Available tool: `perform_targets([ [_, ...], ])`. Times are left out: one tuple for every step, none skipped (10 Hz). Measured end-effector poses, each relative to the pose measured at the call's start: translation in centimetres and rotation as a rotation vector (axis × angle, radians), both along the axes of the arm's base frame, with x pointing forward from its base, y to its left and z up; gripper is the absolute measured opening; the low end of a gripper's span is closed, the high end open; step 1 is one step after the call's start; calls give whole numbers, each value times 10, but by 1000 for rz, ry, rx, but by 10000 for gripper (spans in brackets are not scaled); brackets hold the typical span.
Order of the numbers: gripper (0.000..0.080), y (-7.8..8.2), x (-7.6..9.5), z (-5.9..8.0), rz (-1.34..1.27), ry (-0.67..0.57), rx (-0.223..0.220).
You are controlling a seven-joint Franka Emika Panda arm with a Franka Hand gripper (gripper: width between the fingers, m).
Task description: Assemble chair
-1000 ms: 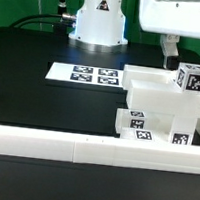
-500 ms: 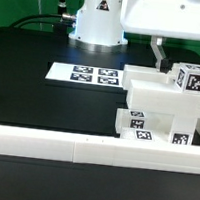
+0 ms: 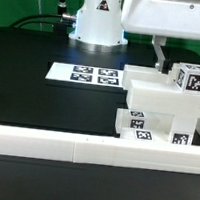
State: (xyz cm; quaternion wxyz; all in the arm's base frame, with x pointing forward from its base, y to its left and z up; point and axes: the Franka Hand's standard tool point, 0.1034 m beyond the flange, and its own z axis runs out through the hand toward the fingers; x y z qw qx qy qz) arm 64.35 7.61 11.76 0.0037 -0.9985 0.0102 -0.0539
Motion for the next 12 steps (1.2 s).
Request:
perform_targets([
  [619,0,0,0,6,1,0],
  [436,0,0,-1,2,1,0],
  [436,0,0,-1,2,1,0],
  [283,0,0,-1,-15,1,3],
  [284,0,0,-1,-31,1,4],
  [284,-1,0,-1,-42,1,7],
  [284,-1,0,-1,-129,2,19],
  [284,-1,0,-1,-237,1,30],
  [284,-2,1,-1,-348,-10,43],
  [284,-2,2,-1,-435,-24,54],
  [284,-1,1,-1,-492,-24,63],
  [284,-1,2,-1,-549,-24,70],
])
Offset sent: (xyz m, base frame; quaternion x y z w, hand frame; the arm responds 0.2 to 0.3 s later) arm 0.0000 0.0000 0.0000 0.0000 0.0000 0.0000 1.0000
